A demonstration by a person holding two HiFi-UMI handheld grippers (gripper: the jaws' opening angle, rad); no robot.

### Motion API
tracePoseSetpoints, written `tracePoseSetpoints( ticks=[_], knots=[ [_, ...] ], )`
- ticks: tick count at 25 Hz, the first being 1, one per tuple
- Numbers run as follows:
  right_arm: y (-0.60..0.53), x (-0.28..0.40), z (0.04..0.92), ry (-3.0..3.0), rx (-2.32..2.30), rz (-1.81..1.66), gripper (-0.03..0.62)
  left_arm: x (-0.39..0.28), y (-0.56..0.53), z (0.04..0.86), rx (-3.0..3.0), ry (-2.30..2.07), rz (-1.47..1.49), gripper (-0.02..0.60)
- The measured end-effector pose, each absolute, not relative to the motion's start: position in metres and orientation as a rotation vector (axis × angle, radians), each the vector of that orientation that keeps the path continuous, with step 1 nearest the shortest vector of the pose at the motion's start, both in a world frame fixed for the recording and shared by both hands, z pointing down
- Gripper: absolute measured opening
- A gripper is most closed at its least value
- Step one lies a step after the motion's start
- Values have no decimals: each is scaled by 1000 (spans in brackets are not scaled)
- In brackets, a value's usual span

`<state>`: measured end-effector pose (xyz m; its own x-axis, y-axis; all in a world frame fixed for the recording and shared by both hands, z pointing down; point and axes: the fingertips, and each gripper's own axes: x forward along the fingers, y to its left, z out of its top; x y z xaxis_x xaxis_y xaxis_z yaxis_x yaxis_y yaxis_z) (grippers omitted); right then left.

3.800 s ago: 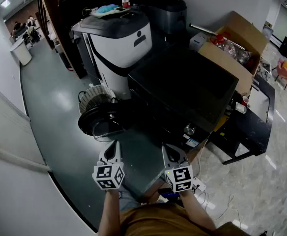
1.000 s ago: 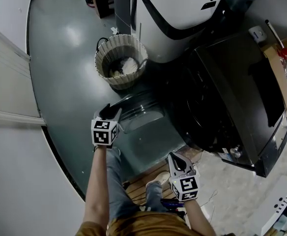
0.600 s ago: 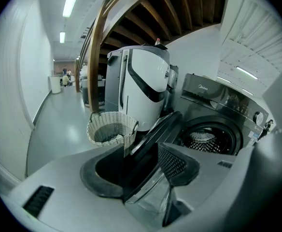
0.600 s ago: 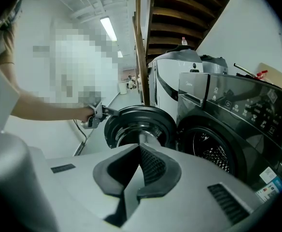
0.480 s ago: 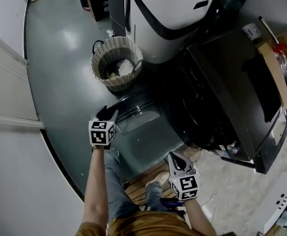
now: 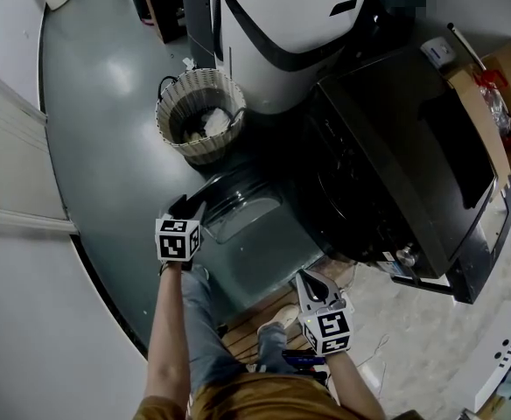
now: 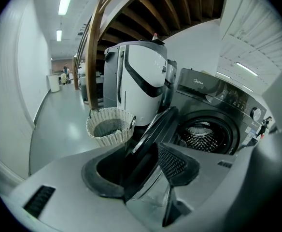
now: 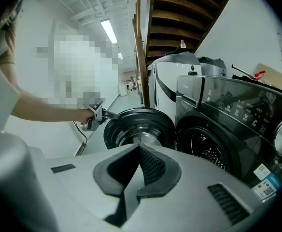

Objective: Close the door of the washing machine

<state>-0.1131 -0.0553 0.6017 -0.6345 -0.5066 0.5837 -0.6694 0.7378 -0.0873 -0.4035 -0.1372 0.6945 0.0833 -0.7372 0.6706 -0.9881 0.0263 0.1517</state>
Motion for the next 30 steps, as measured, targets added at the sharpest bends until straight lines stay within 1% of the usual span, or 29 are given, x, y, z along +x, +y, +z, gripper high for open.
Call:
tracePoseSetpoints(
  ticks=[16,30],
  knots=[
    [-51,-86,587,-2423,931,399,12,-376,-119,696,1739,-1678,636,221],
    [-43,-49,570,-2443,1014,407,12,-336,-99,695,1733,-1626,731,212]
  ],
)
